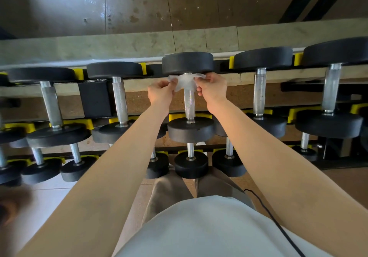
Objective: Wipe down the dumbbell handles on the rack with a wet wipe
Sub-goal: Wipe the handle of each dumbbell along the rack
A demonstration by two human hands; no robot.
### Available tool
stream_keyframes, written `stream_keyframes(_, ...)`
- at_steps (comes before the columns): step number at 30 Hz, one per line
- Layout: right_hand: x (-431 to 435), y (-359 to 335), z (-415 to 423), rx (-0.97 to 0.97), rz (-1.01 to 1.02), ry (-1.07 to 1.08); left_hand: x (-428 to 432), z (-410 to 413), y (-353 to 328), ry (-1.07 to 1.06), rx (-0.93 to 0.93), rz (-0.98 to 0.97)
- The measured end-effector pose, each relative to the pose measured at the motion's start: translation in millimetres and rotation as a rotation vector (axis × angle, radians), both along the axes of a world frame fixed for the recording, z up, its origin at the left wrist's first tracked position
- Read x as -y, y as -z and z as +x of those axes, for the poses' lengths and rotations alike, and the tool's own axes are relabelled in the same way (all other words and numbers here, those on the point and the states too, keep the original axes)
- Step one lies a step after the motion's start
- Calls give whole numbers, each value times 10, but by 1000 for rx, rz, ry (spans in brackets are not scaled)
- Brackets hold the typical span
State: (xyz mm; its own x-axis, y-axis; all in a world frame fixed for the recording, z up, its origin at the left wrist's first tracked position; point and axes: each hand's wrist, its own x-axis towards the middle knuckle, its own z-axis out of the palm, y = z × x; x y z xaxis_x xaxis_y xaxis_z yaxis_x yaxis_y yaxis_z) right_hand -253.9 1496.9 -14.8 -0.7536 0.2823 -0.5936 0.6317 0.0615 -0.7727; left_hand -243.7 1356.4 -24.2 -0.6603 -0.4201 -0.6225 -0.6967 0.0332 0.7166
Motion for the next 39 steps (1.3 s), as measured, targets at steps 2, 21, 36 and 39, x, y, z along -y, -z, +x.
stream_keyframes(2, -133, 51, 20, 35, 39, 82, -32, 23, -64, 112, -61, 82)
stream_keyframes(21, -193, 4, 478, 47, 188, -506, 261, 377, 96, 334, 142, -184)
stream_keyframes(36, -203, -80, 568, 300, 525, -736, 385, 410, 59, 956, 251, -315)
stream_keyframes(39, -378, -57, 580, 293, 677, -695, 233, 423, -18, 974, 197, -158)
